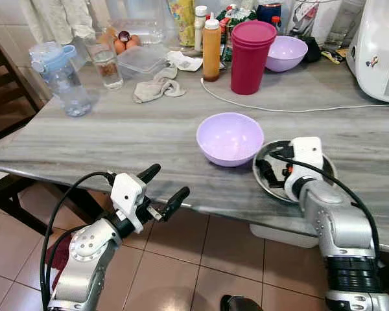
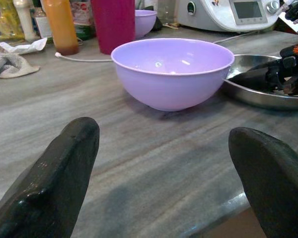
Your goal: Setting the table
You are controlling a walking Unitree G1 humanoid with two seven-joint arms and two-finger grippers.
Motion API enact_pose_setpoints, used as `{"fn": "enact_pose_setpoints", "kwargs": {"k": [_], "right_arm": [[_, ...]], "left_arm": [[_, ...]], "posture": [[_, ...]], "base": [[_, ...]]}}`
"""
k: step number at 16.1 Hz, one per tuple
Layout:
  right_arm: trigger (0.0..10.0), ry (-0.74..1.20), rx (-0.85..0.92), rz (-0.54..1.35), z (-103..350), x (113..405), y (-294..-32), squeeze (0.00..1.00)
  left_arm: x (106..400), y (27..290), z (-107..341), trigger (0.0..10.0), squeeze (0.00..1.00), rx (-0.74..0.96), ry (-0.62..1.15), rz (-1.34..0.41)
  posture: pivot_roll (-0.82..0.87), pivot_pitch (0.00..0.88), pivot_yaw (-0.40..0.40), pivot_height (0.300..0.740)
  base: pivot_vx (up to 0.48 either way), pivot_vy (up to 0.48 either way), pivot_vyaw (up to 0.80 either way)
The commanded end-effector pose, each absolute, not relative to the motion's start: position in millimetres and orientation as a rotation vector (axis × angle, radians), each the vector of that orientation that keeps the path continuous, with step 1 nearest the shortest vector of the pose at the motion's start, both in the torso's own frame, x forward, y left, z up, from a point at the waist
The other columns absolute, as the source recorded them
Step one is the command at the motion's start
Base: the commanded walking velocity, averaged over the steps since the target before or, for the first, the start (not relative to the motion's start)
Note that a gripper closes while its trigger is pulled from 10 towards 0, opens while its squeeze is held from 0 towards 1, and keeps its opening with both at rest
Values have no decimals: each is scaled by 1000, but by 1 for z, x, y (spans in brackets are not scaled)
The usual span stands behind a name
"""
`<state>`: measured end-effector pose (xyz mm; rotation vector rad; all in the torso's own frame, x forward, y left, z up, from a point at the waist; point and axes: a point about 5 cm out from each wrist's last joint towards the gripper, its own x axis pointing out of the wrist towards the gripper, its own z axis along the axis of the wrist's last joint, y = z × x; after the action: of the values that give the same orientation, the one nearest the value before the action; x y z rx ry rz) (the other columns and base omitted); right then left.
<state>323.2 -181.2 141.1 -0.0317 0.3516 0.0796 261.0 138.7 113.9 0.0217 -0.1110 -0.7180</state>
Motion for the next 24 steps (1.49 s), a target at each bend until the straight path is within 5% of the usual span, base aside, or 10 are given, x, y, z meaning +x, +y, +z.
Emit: {"fn": "enact_pose_setpoints", "kwargs": {"k": [1, 11, 12, 15, 22, 23, 24], "right_arm": [[10000, 339, -34, 96, 145, 323, -176, 227], [10000, 91, -76, -26, 174, 302, -190, 282], [10000, 48, -76, -37, 178, 299, -188, 1000], [10000, -10, -95, -28, 180, 294, -180, 1000], [10000, -183, -193, -3, 190, 287, -163, 1000], [10000, -188, -203, 4, 190, 288, -161, 910], [10000, -193, -208, 9, 191, 289, -161, 318]], "left_arm": [[259, 140, 114, 10000, 0, 30, -105, -714], [262, 138, 115, 10000, 0, 29, -107, -727], [263, 139, 116, 10000, 0, 29, -111, -728], [263, 141, 118, 10000, 0, 32, -119, -713], [270, 180, 115, 10000, 0, -34, -152, -318], [271, 185, 114, 10000, 0, -13, -145, -272], [272, 187, 113, 10000, 0, 4, -136, -238]], "posture": [[-172, 124, 55, 740], [-194, 115, 67, 740], [-192, 114, 67, 740], [-186, 112, 67, 740], [-152, 97, 54, 740], [-150, 95, 52, 740], [-149, 91, 52, 740]], "base": [[0, 0, 0], [0, 0, 0], [0, 0, 0], [0, 0, 0], [0, 0, 0], [0, 0, 0], [0, 0, 0]]}}
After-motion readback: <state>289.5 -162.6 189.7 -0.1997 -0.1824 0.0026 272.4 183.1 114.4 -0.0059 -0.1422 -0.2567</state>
